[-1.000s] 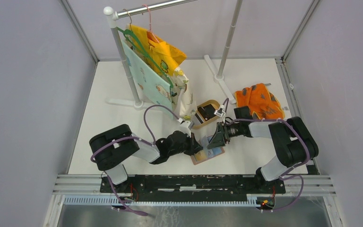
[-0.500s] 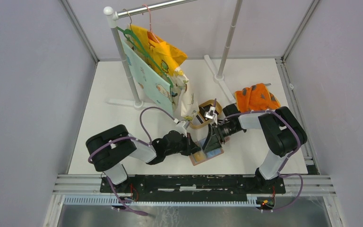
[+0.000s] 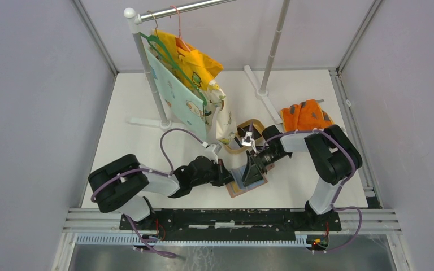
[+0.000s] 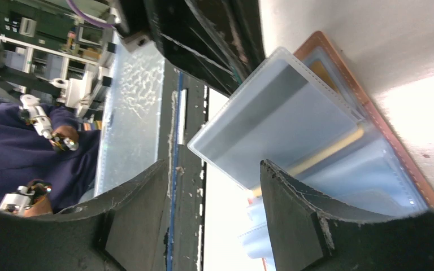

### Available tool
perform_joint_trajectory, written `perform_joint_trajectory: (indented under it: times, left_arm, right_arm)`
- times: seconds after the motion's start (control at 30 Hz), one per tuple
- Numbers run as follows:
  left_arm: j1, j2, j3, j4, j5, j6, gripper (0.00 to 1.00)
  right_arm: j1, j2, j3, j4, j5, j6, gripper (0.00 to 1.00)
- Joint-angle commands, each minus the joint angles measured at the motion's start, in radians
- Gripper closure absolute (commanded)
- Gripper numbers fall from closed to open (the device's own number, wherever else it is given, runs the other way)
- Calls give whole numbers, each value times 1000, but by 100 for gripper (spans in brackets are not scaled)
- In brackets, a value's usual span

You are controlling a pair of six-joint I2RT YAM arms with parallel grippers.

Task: Put the credit cards into the card holder
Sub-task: Turn over the card slot in the card holder.

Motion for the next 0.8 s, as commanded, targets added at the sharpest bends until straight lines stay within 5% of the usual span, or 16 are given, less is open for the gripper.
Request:
perform_joint_trajectory:
  times: [0.0, 0.17, 0.3, 0.5, 0.6, 0.7, 0.77]
  left_arm:
    - [4, -104, -29, -105, -27, -3, 92]
    - [3, -254, -48, -314, -120, 43, 92]
    - [4, -414, -41, -438, -159, 102, 84]
    - [3, -575, 15, -478, -198, 196, 60]
    - [6, -564, 23, -468, -210, 253, 49]
    - [12, -525, 13, -413, -205, 301, 28]
    - [24, -494, 5, -375, -212, 281, 23]
  right_arm:
    - [21, -72, -35, 161, 113, 110, 34]
    - [42, -170, -65, 246, 273, 132, 34]
    - [56, -266, -73, 219, 383, -3, 34]
    - [60, -560, -122, 212, 606, -289, 32]
    - [60, -725, -192, 349, 732, -425, 18]
    - [60, -735, -160, 397, 788, -432, 9]
    - [56, -659, -63, 380, 775, -349, 9]
